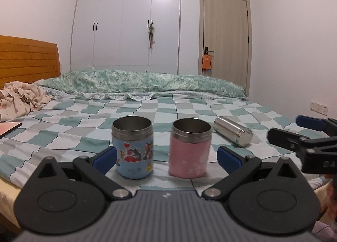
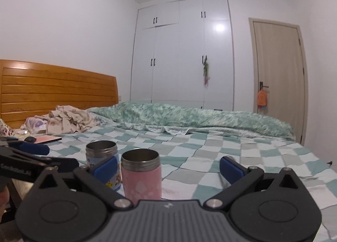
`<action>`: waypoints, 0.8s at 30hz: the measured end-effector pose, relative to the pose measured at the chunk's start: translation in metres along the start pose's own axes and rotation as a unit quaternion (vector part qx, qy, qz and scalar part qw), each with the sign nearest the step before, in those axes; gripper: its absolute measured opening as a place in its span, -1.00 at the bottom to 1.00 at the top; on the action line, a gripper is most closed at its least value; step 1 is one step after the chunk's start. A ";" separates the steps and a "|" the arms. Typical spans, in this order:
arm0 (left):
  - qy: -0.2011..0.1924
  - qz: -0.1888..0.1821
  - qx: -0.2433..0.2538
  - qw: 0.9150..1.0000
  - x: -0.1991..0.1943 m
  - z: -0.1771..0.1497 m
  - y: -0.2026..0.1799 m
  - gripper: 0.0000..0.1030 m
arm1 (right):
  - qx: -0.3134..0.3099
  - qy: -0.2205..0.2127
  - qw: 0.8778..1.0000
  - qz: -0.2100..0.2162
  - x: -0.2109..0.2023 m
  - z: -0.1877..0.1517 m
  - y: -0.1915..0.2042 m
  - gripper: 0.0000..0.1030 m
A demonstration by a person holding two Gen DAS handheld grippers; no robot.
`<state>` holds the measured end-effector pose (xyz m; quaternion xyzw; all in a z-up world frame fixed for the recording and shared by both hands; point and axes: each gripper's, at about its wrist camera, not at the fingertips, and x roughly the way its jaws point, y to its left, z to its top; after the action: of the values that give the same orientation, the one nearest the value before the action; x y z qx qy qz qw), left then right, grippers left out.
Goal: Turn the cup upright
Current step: 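Open the right gripper and withdraw it from the pink cup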
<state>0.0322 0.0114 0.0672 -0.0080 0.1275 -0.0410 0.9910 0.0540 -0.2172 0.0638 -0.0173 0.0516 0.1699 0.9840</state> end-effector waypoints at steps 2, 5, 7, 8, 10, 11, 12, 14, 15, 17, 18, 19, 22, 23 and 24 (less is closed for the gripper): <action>-0.010 0.001 0.000 1.000 -0.006 -0.006 -0.006 1.00 | 0.001 -0.005 1.000 -0.006 -0.014 -0.005 -0.003 1.00; -0.019 0.001 0.000 1.000 -0.013 -0.017 -0.013 1.00 | -0.002 -0.011 1.000 -0.014 -0.033 -0.015 -0.006 1.00; -0.020 -0.001 -0.001 1.000 -0.014 -0.026 -0.018 1.00 | -0.007 -0.011 1.000 -0.023 -0.042 -0.023 -0.007 1.00; -0.020 -0.001 0.000 1.000 -0.014 -0.030 -0.020 1.00 | -0.008 -0.010 1.000 -0.025 -0.047 -0.028 -0.008 1.00; -0.020 0.001 0.005 1.000 -0.014 -0.040 -0.025 1.00 | -0.005 -0.009 0.999 -0.031 -0.055 -0.039 -0.010 1.00; -0.021 0.005 0.008 1.000 -0.013 -0.045 -0.027 1.00 | -0.006 -0.008 0.999 -0.035 -0.057 -0.043 -0.012 1.00; -0.023 0.008 0.011 1.000 -0.012 -0.050 -0.030 1.00 | -0.007 -0.006 0.999 -0.040 -0.059 -0.048 -0.013 1.00; -0.025 0.010 0.012 1.000 -0.011 -0.059 -0.034 1.00 | -0.005 0.000 0.999 -0.047 -0.060 -0.056 -0.014 1.00; -0.026 0.011 0.012 1.000 -0.010 -0.063 -0.036 1.00 | -0.001 0.003 0.999 -0.049 -0.061 -0.060 -0.014 1.00; -0.030 0.017 0.019 0.999 -0.009 -0.070 -0.040 1.00 | 0.004 0.008 0.998 -0.055 -0.063 -0.068 -0.016 1.00; -0.034 0.021 0.022 0.999 -0.009 -0.073 -0.042 1.00 | 0.004 0.007 0.998 -0.058 -0.064 -0.072 -0.016 1.00; -0.036 0.023 0.023 0.999 -0.008 -0.075 -0.042 1.00 | 0.002 0.006 0.998 -0.062 -0.065 -0.076 -0.015 1.00; -0.043 0.022 0.020 0.999 -0.009 -0.079 -0.041 1.00 | -0.007 0.004 0.998 -0.070 -0.068 -0.084 -0.012 1.00; -0.045 0.022 0.020 0.999 -0.010 -0.080 -0.042 1.00 | -0.009 0.001 0.997 -0.073 -0.068 -0.085 -0.011 1.00; -0.047 0.022 0.021 0.998 -0.010 -0.081 -0.043 1.00 | -0.012 -0.001 0.997 -0.075 -0.069 -0.085 -0.010 1.00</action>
<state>-0.0012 -0.0308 -0.0072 0.0133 0.0804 -0.0213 0.9964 -0.0151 -0.2534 -0.0135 -0.0324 0.0467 0.0962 0.9937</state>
